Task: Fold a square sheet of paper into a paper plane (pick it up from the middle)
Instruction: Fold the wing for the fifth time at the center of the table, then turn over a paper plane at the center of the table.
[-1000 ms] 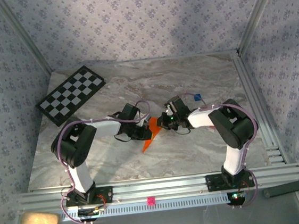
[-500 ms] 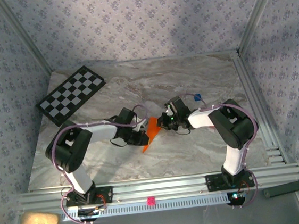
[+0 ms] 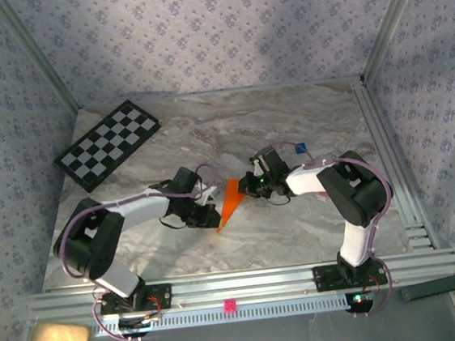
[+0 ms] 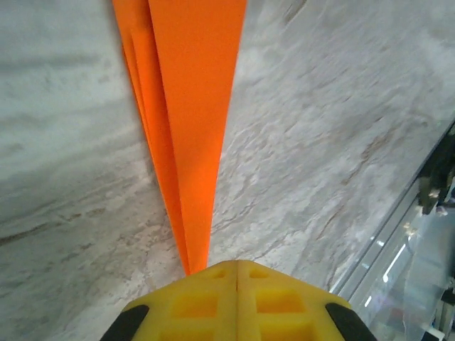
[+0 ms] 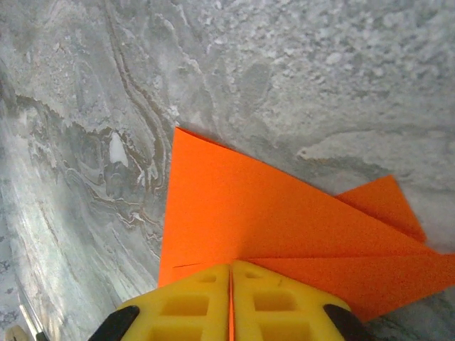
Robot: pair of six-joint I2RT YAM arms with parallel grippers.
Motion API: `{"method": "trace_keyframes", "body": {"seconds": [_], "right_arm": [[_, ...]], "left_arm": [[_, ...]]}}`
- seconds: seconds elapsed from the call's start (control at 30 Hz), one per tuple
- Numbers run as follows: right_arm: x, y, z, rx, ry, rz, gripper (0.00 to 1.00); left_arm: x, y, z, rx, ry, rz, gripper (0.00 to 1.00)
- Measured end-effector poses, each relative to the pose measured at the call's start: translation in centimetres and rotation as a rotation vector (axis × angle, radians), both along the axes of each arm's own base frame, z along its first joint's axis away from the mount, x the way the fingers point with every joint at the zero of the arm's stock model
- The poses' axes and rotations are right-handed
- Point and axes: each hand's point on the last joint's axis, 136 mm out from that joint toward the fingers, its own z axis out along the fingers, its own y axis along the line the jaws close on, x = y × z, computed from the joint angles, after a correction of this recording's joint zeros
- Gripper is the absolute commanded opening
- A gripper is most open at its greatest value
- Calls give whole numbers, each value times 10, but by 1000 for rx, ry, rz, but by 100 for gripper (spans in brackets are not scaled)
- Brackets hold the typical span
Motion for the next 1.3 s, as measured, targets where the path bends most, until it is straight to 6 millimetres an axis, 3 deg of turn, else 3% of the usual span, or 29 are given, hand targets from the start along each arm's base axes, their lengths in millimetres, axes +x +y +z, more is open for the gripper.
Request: {"method": "trace_keyframes", "body": {"seconds": [0.1,0.23,0.43,0.73,1.03,1.3], "right_arm": [[-1,-1,12,-5,-39,17,18],[-7,-12,34,19,-108,1,18],[-25,-37,29,-10,-106,-45,18],[-33,-40,44,-16,-147,-67,18],[-37,-41,39,-41,-139,-78,18],[-42,-43,31,-57,-122,-90,18]], "left_arm": [[22,3,14,-44,-42,74,8],[47,4,14,-55,-25,135,19],[66,-9,2,-54,23,137,22],[71,-13,-14,-22,68,135,27],[67,-23,-20,-19,87,96,30],[57,-29,-19,-30,103,55,23]]}}
